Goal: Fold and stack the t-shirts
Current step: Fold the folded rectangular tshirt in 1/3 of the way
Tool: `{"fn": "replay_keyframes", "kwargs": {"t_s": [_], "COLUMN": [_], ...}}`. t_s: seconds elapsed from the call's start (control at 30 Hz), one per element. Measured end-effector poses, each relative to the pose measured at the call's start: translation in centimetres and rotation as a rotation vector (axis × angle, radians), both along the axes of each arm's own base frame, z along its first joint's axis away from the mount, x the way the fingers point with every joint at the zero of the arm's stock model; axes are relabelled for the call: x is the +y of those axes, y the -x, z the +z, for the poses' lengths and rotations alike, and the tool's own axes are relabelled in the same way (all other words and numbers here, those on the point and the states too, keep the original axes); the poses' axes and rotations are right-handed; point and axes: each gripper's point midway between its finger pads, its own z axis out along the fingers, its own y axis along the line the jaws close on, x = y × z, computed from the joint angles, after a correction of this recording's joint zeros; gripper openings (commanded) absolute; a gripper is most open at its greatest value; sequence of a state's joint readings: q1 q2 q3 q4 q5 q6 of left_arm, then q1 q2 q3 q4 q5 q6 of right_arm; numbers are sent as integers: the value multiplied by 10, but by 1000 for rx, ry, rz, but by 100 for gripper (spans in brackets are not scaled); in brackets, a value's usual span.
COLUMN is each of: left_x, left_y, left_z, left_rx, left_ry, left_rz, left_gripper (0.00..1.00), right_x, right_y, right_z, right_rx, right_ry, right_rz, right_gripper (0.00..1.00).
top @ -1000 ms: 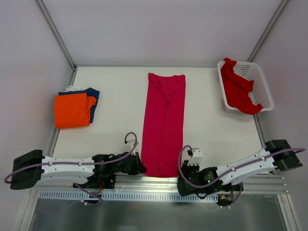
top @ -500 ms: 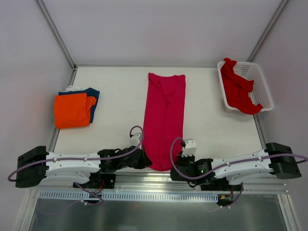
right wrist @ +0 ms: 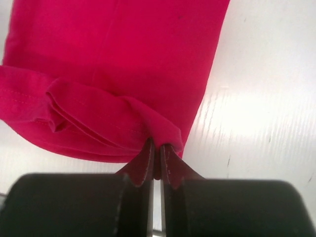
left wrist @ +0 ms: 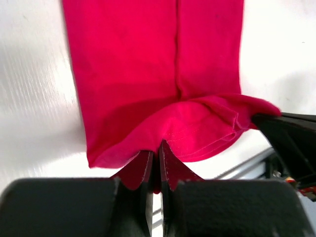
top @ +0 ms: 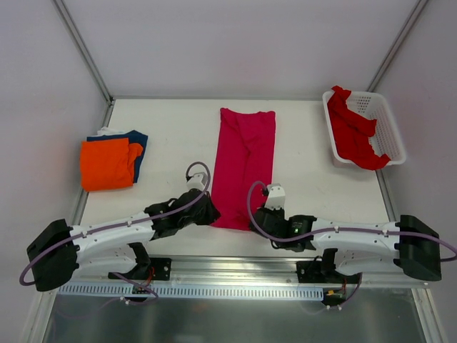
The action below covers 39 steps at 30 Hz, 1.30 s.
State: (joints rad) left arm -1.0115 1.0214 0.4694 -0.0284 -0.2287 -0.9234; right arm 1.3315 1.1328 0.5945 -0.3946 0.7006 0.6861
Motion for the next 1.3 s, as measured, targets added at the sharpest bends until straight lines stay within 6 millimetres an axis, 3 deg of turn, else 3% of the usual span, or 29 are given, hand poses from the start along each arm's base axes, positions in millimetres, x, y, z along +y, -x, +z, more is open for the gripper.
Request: {"fn": "replay_keyframes", "kwargs": {"t_s": [0.33, 0.57, 0.8, 1.0, 1.3], "left_x": [-12, -31, -22, -15, -39], "left_y": [-52, -101, -150, -181, -225], "left_z": [-22, -16, -18, -20, -17], "left_rx": [34, 21, 32, 49, 46], "left_ry": [-109, -113, -104, -95, -45], "left_rz": [-10, -22, 28, 49, 15], "left_gripper": [0, 0, 0, 0, 0], "right_x": [-6, 5, 9, 0, -17], "right_y": [-54, -103, -148, -177, -216], "right_z": [1, 9, 9, 9, 0], "right_rx": [18, 30, 49, 66, 109], "right_ry": [74, 116, 138, 140, 142], "right_rz": [-38, -40, -51, -71, -106], "right_gripper": [0, 0, 1, 0, 0]}}
